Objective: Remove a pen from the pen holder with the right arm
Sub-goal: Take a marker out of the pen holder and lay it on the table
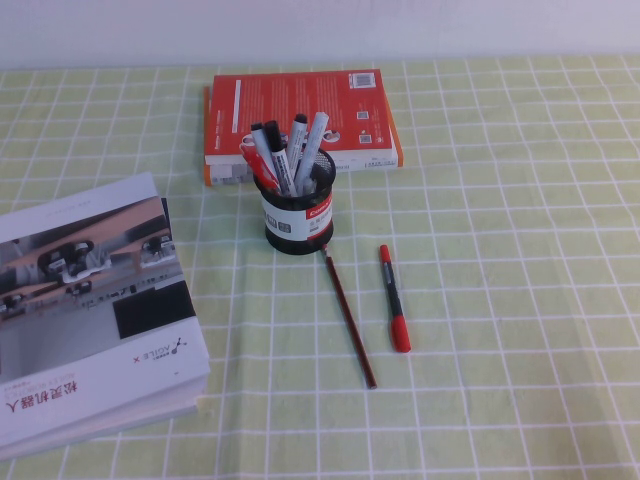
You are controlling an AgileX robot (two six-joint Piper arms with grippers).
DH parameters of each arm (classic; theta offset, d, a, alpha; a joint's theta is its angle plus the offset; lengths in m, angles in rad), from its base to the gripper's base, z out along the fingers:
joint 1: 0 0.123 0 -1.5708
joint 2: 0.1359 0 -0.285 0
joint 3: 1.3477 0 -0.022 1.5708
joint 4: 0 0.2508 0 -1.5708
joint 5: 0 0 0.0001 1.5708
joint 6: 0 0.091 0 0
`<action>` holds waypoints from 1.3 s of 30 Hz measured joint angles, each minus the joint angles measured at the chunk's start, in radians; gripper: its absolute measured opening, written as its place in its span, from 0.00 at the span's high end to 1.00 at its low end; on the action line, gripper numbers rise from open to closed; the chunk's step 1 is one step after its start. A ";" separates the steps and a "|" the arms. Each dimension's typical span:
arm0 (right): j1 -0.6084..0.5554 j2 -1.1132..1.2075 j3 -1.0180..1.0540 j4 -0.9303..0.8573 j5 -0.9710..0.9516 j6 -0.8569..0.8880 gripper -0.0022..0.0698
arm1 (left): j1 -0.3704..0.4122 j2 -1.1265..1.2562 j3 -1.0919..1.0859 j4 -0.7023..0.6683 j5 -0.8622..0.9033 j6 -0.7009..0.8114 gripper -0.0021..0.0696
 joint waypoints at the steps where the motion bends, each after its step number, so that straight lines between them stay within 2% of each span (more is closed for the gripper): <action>1: 0.000 0.000 0.000 0.015 0.000 0.000 0.99 | 0.000 0.000 0.000 0.000 0.000 0.000 0.98; 13: 0.000 0.000 0.000 0.157 -0.008 0.000 0.99 | 0.000 0.000 0.000 0.000 0.000 0.000 0.98; 20: 0.000 0.036 -0.089 0.161 0.172 -0.003 0.99 | 0.000 0.000 0.000 0.000 0.000 0.000 0.98; 33: 0.000 0.581 -0.459 0.145 0.477 -0.250 0.99 | 0.000 0.000 0.000 0.000 0.000 0.000 0.98; 36: 0.000 0.704 -0.514 0.195 0.490 -0.356 0.99 | 0.000 0.000 0.000 0.000 0.000 0.000 0.98; 39: 0.000 0.799 -0.553 0.324 0.485 -0.505 0.99 | 0.000 0.000 0.000 0.000 0.000 0.000 0.98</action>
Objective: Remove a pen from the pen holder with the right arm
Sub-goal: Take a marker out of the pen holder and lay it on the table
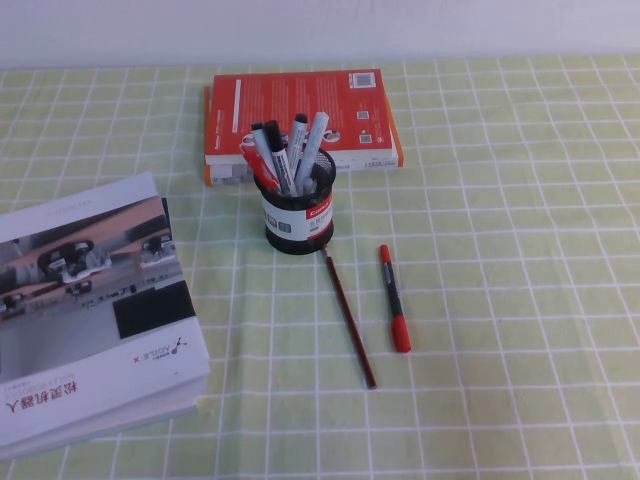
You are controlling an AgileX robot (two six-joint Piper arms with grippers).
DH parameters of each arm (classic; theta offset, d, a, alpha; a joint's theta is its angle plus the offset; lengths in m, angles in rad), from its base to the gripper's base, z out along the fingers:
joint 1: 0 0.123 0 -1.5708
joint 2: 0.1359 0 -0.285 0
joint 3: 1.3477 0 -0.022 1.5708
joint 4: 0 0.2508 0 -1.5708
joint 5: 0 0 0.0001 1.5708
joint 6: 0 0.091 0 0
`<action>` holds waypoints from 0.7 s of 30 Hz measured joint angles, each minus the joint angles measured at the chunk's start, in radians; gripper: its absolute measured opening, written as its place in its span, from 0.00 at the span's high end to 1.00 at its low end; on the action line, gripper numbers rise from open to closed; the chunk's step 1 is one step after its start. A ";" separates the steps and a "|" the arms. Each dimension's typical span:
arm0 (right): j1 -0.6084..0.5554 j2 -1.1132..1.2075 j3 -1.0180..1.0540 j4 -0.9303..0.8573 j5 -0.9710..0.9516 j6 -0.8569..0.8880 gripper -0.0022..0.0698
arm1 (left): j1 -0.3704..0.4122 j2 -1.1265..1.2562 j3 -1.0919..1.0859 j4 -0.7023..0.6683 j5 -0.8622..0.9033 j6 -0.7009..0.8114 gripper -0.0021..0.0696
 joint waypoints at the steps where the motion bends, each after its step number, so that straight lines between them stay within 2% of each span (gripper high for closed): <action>1: 0.005 0.032 -0.011 0.044 -0.008 -0.050 0.99 | 0.000 0.000 0.000 0.000 0.000 0.000 0.98; 5: 0.096 0.148 -0.041 0.109 -0.096 -0.133 0.99 | 0.000 0.000 0.000 0.000 0.000 0.000 0.98; 13: 0.471 0.426 -0.166 0.136 -0.390 -0.192 0.99 | 0.000 0.000 0.000 0.000 0.000 0.000 0.98; 19: 0.598 0.626 -0.342 0.081 -0.429 -0.202 0.97 | 0.000 0.000 0.000 0.000 0.000 0.000 0.98; 21: 0.631 0.691 -0.403 0.024 -0.444 -0.202 0.93 | 0.000 0.000 0.000 0.000 0.000 0.000 0.98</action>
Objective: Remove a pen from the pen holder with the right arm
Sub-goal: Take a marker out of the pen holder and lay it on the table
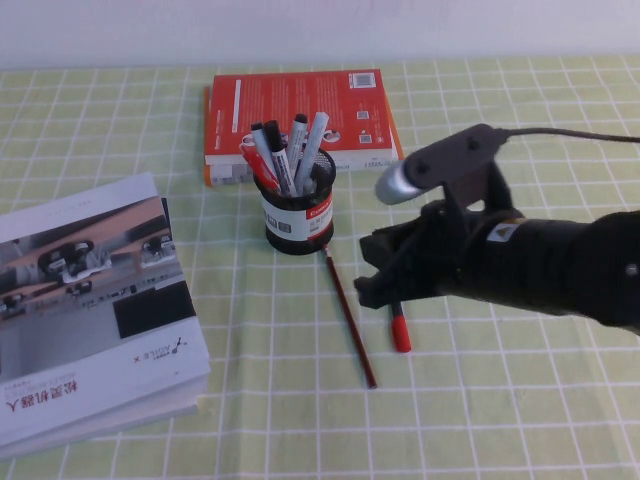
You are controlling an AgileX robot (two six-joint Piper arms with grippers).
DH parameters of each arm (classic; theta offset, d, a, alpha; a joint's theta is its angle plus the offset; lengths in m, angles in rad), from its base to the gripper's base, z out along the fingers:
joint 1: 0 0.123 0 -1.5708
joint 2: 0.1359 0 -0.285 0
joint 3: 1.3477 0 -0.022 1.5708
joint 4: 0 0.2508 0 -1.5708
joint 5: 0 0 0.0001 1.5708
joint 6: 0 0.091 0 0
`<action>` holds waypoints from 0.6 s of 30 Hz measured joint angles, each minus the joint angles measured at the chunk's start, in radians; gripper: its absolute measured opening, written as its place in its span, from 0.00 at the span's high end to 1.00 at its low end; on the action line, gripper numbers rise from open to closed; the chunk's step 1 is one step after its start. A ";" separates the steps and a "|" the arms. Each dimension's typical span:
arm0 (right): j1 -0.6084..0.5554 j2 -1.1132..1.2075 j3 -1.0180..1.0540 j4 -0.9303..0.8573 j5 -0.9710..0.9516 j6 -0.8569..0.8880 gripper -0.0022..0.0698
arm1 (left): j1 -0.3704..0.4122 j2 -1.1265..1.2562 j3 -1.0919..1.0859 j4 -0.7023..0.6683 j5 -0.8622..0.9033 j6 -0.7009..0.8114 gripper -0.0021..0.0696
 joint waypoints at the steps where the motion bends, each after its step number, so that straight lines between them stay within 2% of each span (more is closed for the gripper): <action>1: 0.014 0.024 -0.019 -0.035 -0.018 0.003 0.90 | 0.000 0.000 0.000 0.000 0.000 0.000 0.98; 10: 0.060 0.149 -0.040 -0.368 -0.361 0.217 0.53 | 0.000 0.000 0.000 0.000 0.000 0.000 0.98; 13: 0.060 0.194 -0.042 -0.517 -0.478 0.336 0.48 | 0.000 0.000 0.000 0.000 0.000 0.000 0.98; 18: 0.060 0.286 -0.042 -0.693 -0.679 0.456 0.46 | 0.000 0.000 0.000 0.000 0.000 0.000 0.98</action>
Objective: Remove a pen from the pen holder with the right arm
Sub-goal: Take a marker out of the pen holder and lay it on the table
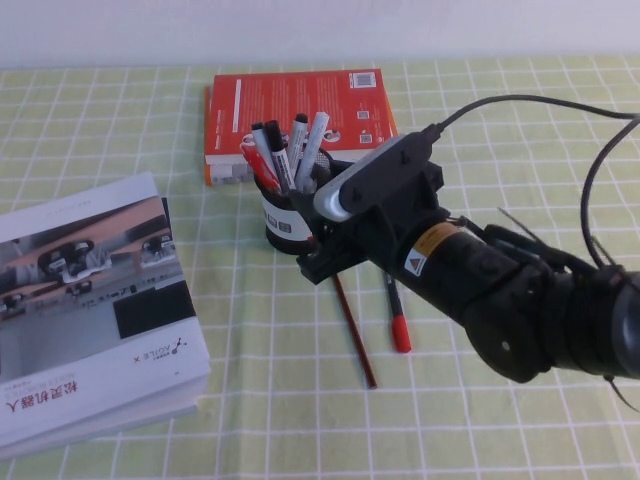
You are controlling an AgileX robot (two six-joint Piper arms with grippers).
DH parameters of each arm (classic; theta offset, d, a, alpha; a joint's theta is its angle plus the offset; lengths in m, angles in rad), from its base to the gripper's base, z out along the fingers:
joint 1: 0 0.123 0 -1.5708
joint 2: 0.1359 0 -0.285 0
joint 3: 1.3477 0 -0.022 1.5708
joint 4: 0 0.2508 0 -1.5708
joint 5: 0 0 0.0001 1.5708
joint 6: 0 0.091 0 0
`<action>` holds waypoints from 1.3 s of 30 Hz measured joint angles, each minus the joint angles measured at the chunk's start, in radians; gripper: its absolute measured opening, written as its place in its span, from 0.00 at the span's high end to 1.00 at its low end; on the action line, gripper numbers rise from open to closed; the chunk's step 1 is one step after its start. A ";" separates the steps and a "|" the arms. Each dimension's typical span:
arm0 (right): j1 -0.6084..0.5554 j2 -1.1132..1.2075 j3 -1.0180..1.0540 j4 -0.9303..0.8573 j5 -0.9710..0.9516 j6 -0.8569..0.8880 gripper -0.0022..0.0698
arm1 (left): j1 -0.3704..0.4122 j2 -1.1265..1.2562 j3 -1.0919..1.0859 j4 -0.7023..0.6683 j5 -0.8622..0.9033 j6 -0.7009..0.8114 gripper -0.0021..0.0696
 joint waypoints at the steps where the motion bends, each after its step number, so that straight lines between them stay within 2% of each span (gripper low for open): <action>1: -0.002 0.020 0.000 -0.012 -0.042 0.012 0.46 | 0.000 0.000 0.000 0.000 0.000 0.000 0.98; 10: -0.015 0.151 0.000 -0.032 -0.305 0.035 0.45 | 0.000 0.000 0.000 0.000 0.000 0.000 0.98; 22: -0.050 0.212 0.000 -0.089 -0.416 0.104 0.45 | 0.000 0.000 0.000 0.000 0.000 0.000 0.98; 27: -0.050 0.215 0.000 -0.147 -0.423 0.159 0.45 | 0.000 0.000 0.000 0.000 0.000 0.000 0.98; 39: -0.052 0.261 -0.054 -0.145 -0.423 0.166 0.45 | 0.000 0.000 0.000 0.000 0.000 0.000 0.98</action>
